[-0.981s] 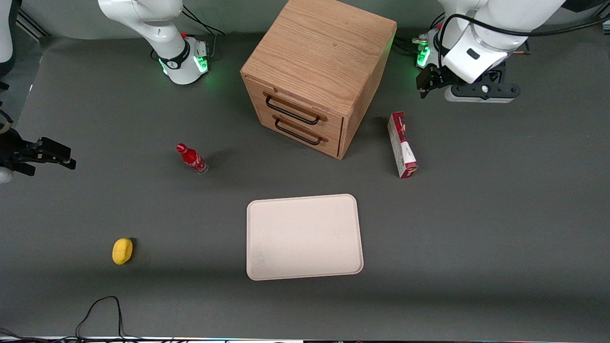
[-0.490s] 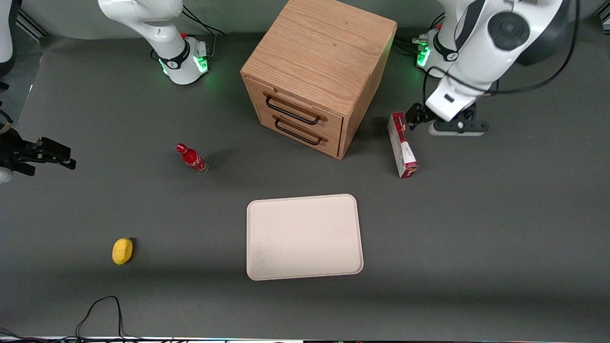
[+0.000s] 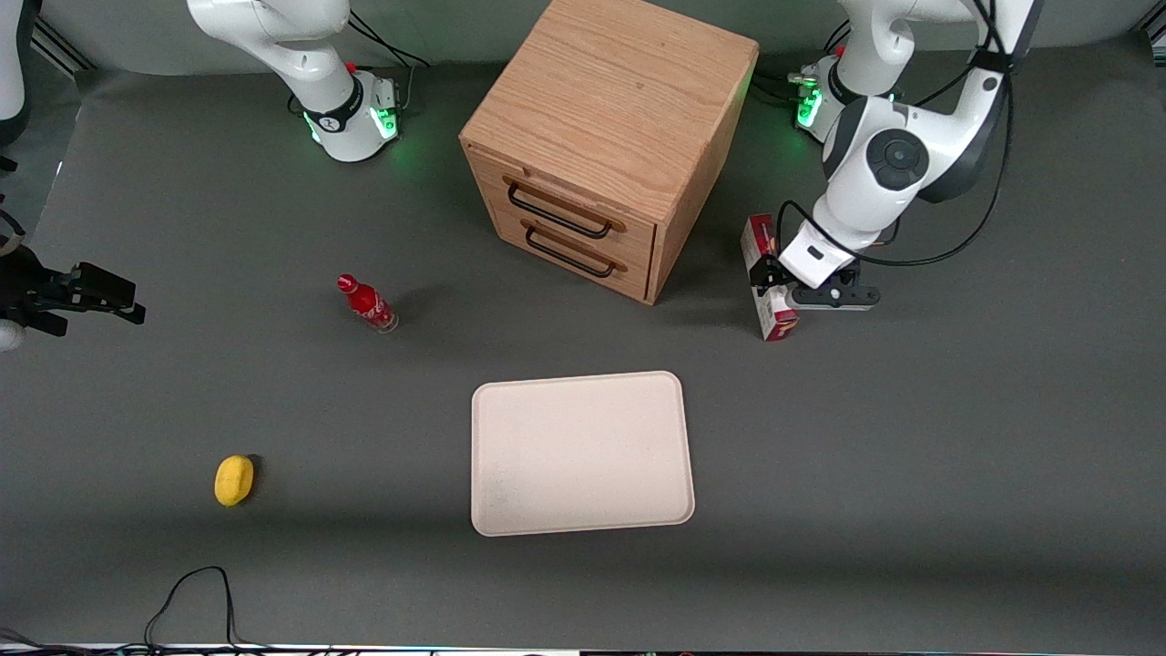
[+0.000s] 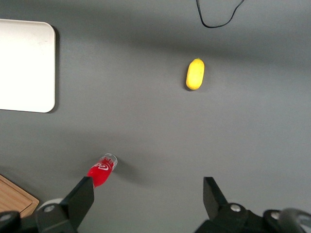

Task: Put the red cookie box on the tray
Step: 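Lower the left gripper around the box top and close it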

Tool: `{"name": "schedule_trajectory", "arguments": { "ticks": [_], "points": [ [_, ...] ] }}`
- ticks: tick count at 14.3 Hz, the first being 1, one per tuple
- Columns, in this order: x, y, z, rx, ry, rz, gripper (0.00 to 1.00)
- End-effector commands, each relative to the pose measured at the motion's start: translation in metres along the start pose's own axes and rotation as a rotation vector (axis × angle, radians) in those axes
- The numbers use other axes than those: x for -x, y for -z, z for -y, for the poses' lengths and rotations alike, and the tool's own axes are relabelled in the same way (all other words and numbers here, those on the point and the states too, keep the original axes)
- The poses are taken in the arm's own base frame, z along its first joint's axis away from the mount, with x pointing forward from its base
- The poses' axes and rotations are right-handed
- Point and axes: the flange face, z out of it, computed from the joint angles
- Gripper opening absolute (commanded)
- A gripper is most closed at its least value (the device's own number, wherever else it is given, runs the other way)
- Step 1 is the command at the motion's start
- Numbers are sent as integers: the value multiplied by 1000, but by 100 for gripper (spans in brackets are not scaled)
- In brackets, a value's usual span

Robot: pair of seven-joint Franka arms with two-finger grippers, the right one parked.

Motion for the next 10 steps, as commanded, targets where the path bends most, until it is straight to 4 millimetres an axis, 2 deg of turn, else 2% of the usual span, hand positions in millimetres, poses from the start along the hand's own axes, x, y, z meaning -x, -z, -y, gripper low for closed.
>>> {"name": "schedule_trajectory", "arguments": {
  "ticks": [1, 5, 10],
  "points": [
    [19, -11, 2, 3, -19, -18, 99],
    [29, -41, 10, -3, -10, -1, 99],
    [35, -48, 11, -7, -3, 10, 98]
  ]
}}
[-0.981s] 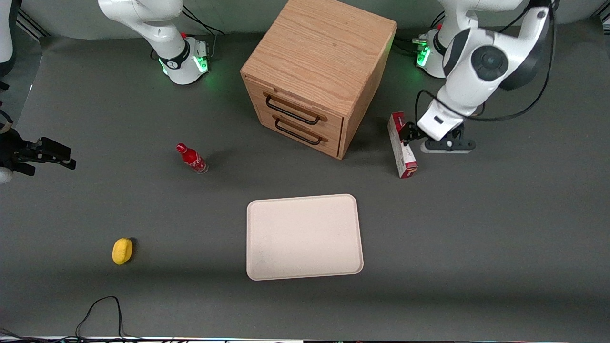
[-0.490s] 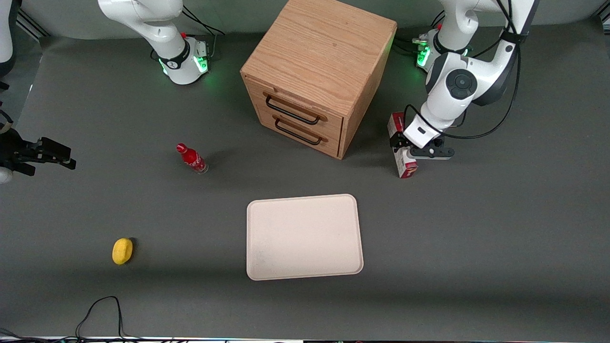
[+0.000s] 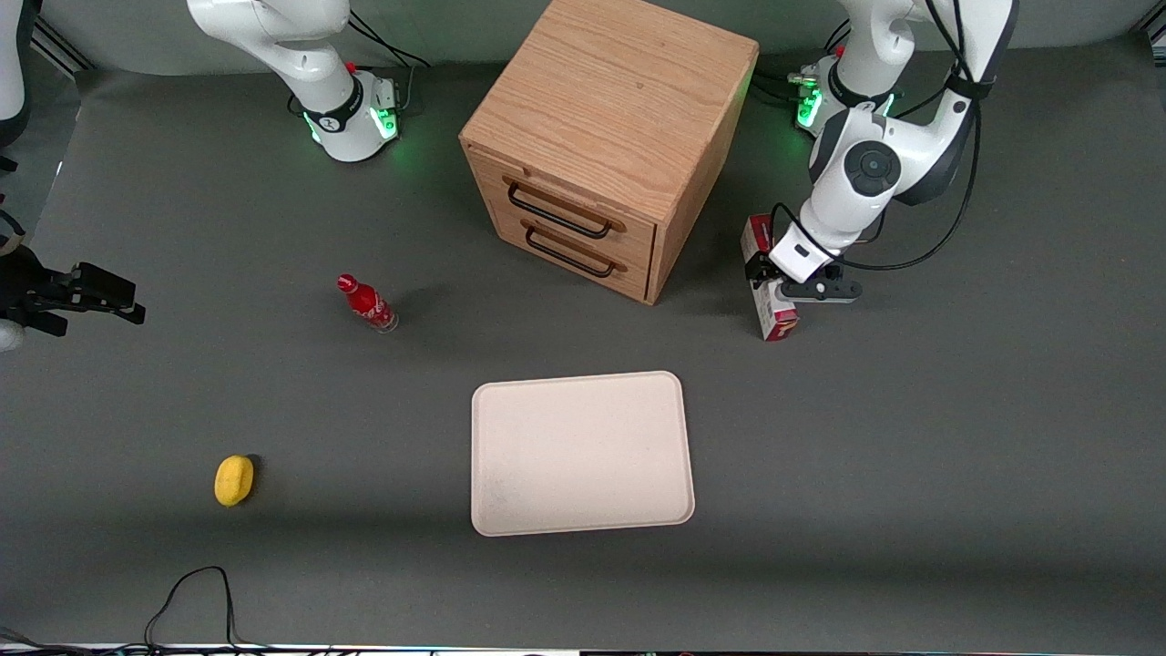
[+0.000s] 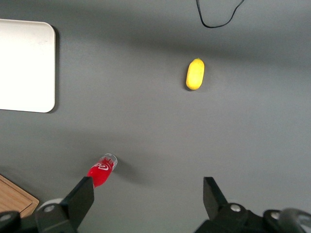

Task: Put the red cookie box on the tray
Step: 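Lower the left gripper around the box top and close it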

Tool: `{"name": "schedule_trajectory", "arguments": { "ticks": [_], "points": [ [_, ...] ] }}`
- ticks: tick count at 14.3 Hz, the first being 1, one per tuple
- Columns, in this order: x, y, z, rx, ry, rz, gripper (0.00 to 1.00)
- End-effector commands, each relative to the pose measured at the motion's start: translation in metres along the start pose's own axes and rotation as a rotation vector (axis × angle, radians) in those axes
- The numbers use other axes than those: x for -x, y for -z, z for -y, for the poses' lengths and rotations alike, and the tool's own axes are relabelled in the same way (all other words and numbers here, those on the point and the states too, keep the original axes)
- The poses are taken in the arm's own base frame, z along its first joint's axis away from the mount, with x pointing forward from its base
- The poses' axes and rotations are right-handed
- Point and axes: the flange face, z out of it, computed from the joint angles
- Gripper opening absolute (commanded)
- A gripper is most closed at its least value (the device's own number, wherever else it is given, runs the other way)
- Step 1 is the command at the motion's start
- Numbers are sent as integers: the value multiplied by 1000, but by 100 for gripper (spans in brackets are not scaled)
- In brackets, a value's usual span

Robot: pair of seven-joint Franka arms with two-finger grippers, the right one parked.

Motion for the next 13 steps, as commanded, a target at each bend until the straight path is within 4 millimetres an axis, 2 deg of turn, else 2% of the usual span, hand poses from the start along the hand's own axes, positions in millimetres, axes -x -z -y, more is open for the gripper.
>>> {"name": "schedule_trajectory", "arguments": {
  "ticks": [1, 2, 4, 6, 7, 8, 9, 13],
  "points": [
    [5, 0, -2, 6, 1, -9, 97],
    [5, -1, -2, 7, 5, -9, 96],
    [5, -2, -1, 9, 14, -5, 86],
    [6, -2, -3, 27, 44, 2, 46],
    [5, -2, -3, 35, 59, 3, 21],
    [5, -2, -2, 40, 73, 7, 3],
    [5, -2, -2, 43, 77, 8, 0],
    [2, 2, -4, 45, 77, 7, 0]
  ]
}}
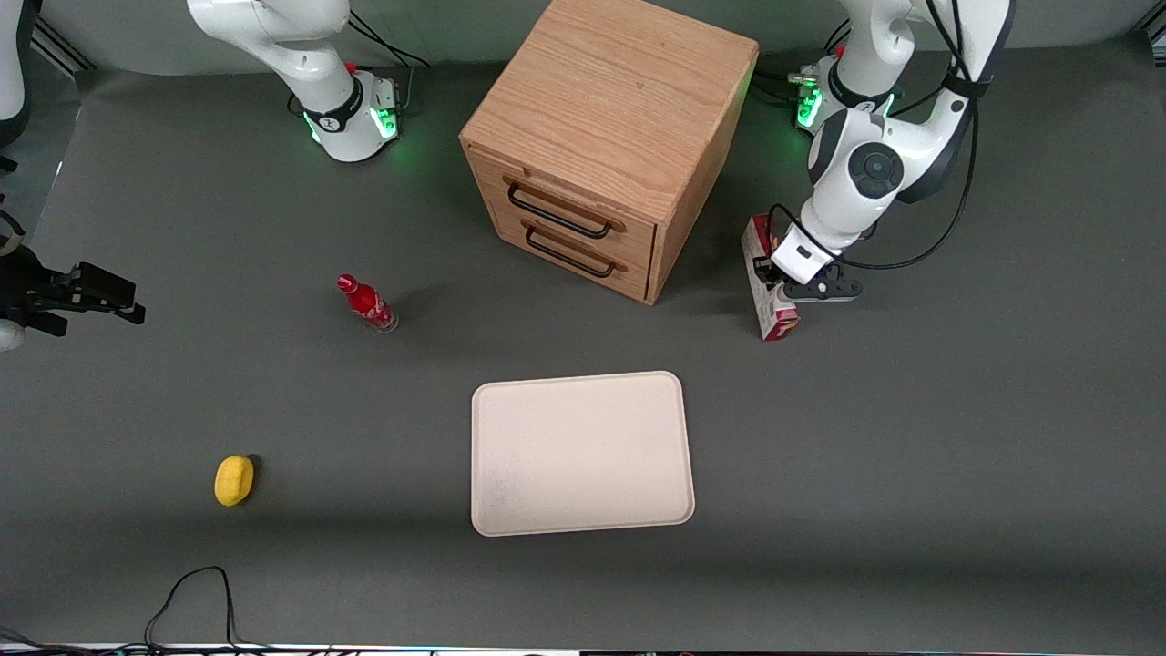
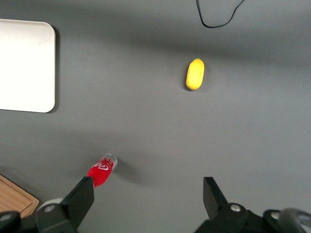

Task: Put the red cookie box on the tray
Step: 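Lower the left gripper around the box top and close it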

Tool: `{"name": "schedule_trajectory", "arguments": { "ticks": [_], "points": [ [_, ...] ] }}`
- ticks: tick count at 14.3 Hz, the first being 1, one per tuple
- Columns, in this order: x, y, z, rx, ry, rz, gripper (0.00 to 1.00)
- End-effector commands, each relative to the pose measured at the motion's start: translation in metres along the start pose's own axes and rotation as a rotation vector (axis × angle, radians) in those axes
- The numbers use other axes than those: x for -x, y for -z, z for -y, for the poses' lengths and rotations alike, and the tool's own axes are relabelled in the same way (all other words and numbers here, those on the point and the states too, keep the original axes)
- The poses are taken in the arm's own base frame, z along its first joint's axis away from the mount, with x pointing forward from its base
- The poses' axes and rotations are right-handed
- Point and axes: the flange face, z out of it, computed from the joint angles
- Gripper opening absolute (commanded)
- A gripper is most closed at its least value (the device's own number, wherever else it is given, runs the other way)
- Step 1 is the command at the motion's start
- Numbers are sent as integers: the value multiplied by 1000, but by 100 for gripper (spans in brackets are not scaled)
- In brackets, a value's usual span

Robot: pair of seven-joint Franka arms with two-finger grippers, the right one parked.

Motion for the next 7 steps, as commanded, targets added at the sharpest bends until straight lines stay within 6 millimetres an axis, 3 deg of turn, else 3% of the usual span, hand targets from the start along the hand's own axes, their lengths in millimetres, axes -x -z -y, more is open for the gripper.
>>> {"name": "schedule_trajectory", "arguments": {
  "ticks": [1, 4, 7],
  "points": [
    [-2, 9, -4, 16, 9, -13, 0],
    [-24, 41, -8, 23, 14, 10, 0],
    [-69, 108, -2, 27, 49, 68, 0]
  ]
}}
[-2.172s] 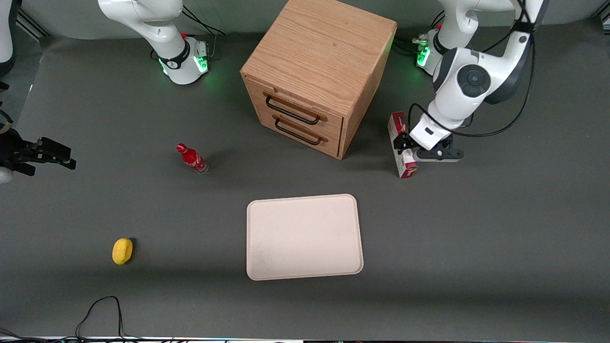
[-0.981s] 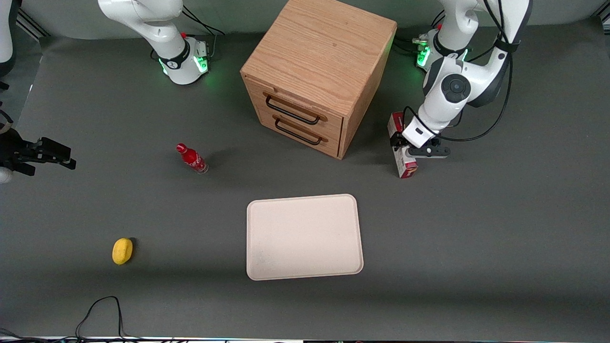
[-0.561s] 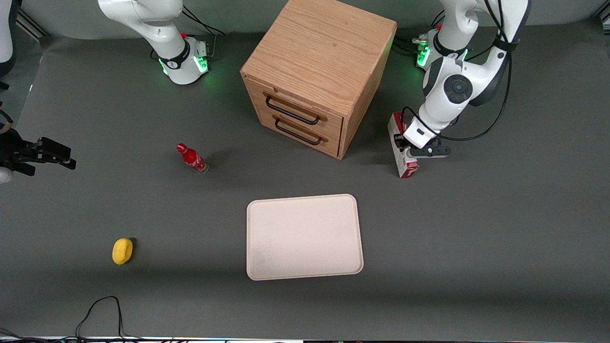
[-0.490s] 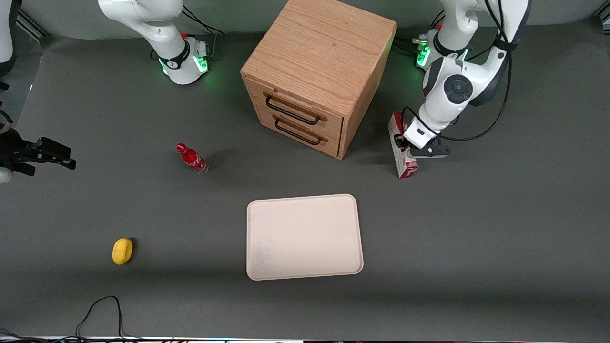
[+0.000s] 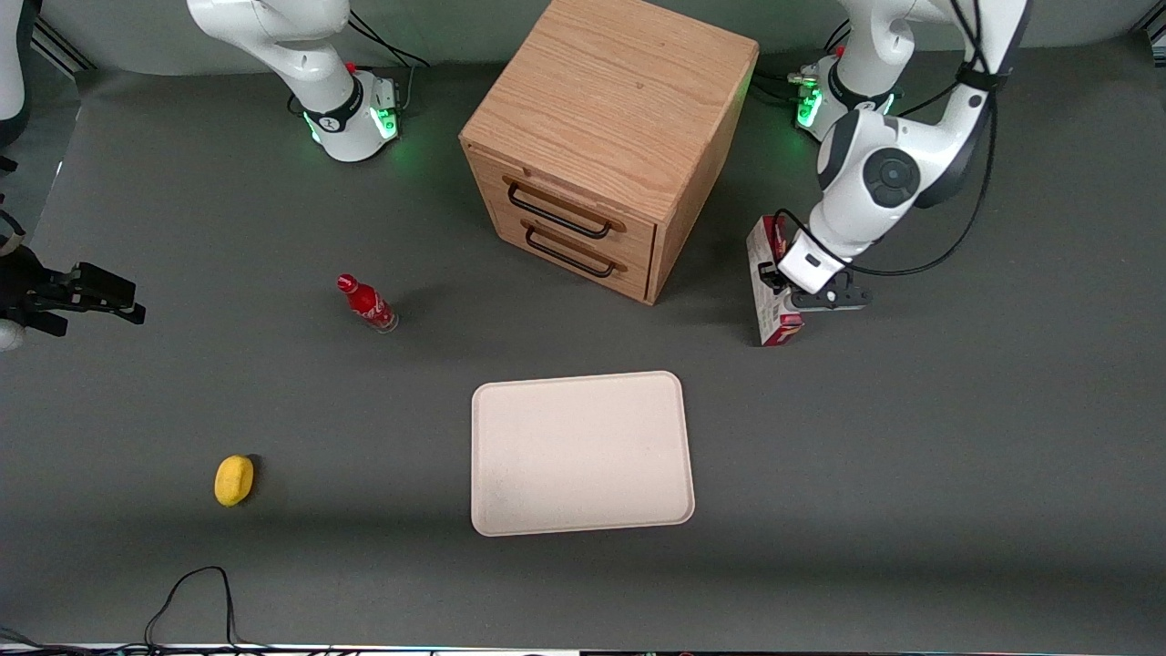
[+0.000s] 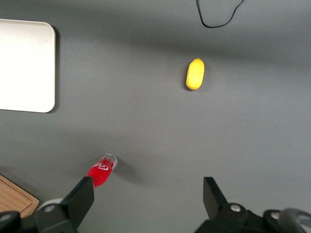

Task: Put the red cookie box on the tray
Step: 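Lift the cookie box and carry it over the cream tray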

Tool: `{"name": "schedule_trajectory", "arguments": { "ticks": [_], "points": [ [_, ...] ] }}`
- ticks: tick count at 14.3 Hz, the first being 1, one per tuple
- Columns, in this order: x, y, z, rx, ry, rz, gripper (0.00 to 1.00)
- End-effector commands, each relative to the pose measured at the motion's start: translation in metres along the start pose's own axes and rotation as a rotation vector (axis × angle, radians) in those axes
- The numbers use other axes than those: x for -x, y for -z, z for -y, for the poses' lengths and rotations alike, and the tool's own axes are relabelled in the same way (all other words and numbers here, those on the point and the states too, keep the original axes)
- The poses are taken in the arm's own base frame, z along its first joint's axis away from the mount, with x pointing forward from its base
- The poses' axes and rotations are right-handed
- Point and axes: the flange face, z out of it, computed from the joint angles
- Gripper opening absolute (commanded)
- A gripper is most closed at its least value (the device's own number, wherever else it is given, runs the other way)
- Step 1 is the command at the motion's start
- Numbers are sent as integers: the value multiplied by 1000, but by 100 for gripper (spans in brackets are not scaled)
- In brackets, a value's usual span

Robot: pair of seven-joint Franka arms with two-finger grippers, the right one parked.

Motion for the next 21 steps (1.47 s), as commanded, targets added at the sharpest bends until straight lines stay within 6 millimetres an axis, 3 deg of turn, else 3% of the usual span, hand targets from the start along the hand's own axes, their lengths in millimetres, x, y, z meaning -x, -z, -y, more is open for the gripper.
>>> {"name": "schedule_trajectory", "arguments": {
  "ticks": [1, 4, 6, 8, 10, 13, 16, 18, 21],
  "points": [
    [-40, 86, 6, 18, 28, 41, 0],
    [-75, 182, 23, -36, 36, 55, 0],
    [-88, 232, 27, -78, 27, 40, 0],
    [-102, 264, 31, -77, 16, 44, 0],
    [-118, 284, 48, -66, 18, 38, 0],
    [-142, 291, 58, -49, -4, 25, 0],
    [-163, 283, 41, -28, 6, 43, 0],
    [-181, 274, 3, -19, 67, 35, 0],
    [-205, 236, -66, -30, 127, 20, 0]
  ]
}}
